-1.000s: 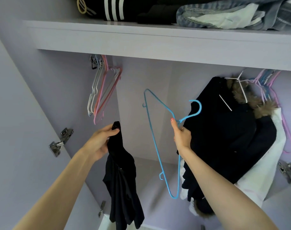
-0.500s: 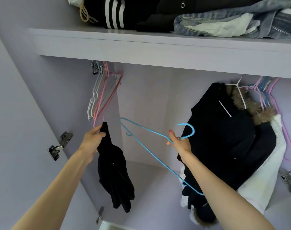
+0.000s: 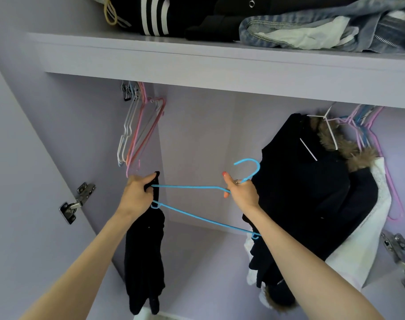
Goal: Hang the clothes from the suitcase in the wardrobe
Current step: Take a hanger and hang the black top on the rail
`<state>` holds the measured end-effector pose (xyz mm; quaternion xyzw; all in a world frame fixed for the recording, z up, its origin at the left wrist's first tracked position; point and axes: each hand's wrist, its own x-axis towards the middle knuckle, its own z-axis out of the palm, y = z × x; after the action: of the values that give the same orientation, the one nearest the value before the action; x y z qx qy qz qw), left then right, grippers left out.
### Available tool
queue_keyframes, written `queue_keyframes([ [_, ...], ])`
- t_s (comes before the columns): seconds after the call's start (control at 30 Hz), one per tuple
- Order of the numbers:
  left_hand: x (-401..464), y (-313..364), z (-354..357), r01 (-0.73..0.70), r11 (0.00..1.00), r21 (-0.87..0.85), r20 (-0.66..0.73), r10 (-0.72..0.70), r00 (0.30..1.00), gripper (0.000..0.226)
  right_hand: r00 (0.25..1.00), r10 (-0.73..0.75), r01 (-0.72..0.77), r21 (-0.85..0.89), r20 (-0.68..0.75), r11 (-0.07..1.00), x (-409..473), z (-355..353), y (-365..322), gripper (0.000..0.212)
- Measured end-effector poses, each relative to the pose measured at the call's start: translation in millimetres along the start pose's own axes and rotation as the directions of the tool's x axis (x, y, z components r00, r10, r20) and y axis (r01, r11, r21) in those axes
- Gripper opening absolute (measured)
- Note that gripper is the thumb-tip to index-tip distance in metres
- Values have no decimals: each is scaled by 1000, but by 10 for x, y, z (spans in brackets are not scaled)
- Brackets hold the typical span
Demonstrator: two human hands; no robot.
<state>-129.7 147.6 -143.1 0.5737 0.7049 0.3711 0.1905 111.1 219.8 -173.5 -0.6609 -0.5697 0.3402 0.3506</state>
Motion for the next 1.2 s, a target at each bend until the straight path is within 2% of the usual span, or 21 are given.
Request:
queue_keyframes([
  [0.17,-23,228,36,-84,996,-42,80,87,993,43,997,-35,41,-93,62,995,-161,113,-235,69],
  [0.27,-68,404,119,-180,979,-101,142,193,971,42,989,-78,74,37,128,997,-268,293,-346,66],
  [0.33,-87,471,174,-200,975,-101,181,216,960,42,987,-117,96,182,108,979,-335,385,-419,63],
  [0.43,-107,442,200,-236,972,15,187,229,955,42,994,-112,94,393,22,915,-350,350,-519,57],
  [0.5,-134,440,208,-259,962,89,200,237,951,40,995,-98,85,425,8,901,-340,276,-561,54],
  [0.57,-149,480,224,-282,902,328,145,247,958,34,993,-109,76,429,52,900,-354,235,-566,54],
  [0.63,-135,496,233,-276,786,553,68,288,955,28,984,-156,106,410,91,906,-391,217,-561,51],
  [0.7,-87,466,233,-259,765,589,31,299,954,25,972,-226,195,332,59,923,-411,191,-544,45],
  [0.77,-25,403,232,-225,826,516,15,254,967,25,930,-357,368,170,-89,914,-409,158,-497,32],
  [0.83,13,386,228,-182,929,321,19,186,982,27,800,-538,557,-4,-267,830,-404,111,-405,27],
  [0.87,26,385,223,-170,964,206,12,171,985,28,745,-602,608,-79,-288,790,-406,113,-355,35],
  [0.9,31,381,216,-164,978,126,-5,166,986,29,734,-636,628,-120,-237,769,-406,133,-302,41],
  [0.93,35,383,210,-163,983,87,-29,166,986,30,758,-639,626,-131,-132,769,-407,167,-252,43],
  [1.03,54,410,177,-173,984,42,-75,175,982,31,827,-506,547,-145,244,825,-454,302,-90,28],
  [1.1,48,454,129,-178,984,-8,-76,176,981,29,816,-382,505,-213,433,837,-493,357,-14,29],
  [1.2,28,496,10,-221,971,-93,-103,211,972,27,747,-172,460,-313,642,831,-559,444,118,48],
])
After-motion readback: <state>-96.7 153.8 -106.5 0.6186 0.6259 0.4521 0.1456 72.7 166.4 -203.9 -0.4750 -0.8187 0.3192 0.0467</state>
